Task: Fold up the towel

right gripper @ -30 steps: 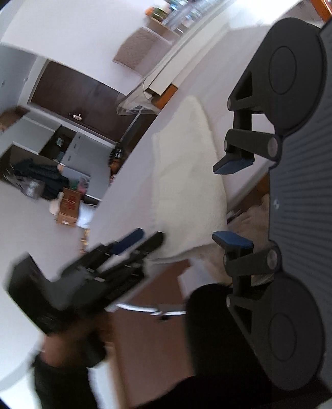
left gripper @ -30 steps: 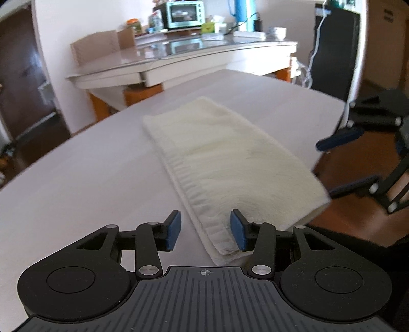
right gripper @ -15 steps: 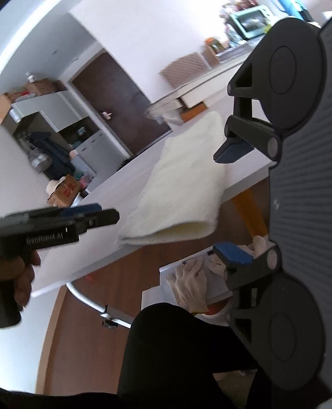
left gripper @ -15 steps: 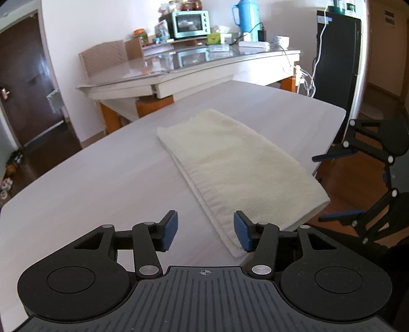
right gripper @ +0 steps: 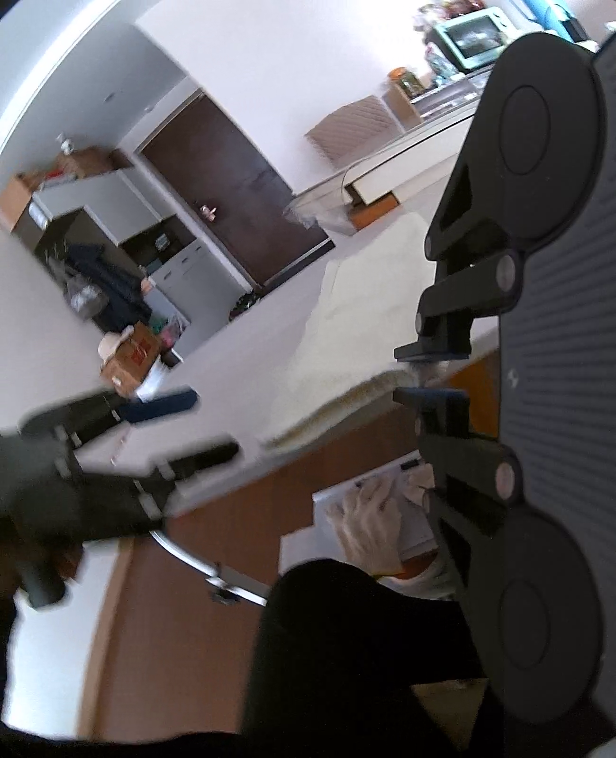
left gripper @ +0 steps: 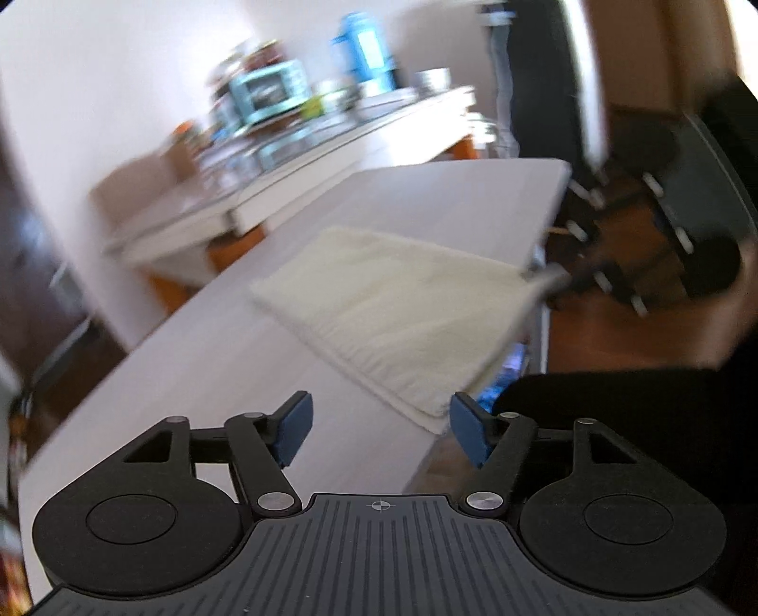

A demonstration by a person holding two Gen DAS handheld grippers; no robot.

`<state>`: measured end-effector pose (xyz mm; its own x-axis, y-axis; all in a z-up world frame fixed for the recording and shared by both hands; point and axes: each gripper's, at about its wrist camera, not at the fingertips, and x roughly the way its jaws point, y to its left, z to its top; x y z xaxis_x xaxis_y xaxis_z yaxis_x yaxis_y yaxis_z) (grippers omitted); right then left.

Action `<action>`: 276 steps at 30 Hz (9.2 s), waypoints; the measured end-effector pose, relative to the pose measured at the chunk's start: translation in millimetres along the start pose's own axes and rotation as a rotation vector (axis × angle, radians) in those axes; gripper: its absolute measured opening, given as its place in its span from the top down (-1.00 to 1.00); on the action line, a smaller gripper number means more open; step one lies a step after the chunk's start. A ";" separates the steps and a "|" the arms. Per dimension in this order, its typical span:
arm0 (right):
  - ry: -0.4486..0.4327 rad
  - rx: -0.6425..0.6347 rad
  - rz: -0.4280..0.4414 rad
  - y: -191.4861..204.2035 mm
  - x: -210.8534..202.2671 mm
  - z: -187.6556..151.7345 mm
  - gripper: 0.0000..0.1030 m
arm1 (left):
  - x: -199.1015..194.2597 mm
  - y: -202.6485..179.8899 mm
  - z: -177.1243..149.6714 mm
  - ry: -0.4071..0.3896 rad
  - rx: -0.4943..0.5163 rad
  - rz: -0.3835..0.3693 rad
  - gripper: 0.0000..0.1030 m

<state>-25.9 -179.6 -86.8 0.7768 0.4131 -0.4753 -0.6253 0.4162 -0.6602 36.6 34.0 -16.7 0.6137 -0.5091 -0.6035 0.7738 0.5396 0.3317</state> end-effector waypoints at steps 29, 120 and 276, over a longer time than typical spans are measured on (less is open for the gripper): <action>-0.040 0.127 0.009 -31.2 -42.7 3.8 0.77 | 6.2 -43.7 22.2 -0.051 0.249 -0.067 0.82; -0.009 0.554 0.140 -240.1 154.8 -20.5 0.79 | 160.3 124.8 99.6 0.116 -0.059 0.059 0.79; 0.081 0.844 0.094 -146.2 124.4 -2.2 0.01 | 85.3 79.2 10.8 0.131 -0.629 0.367 -0.73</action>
<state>162.4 -190.8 -50.7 0.7019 0.4303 -0.5676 -0.5088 0.8606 0.0232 151.9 26.0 -34.1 0.7614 -0.1590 -0.6285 0.2623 0.9621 0.0744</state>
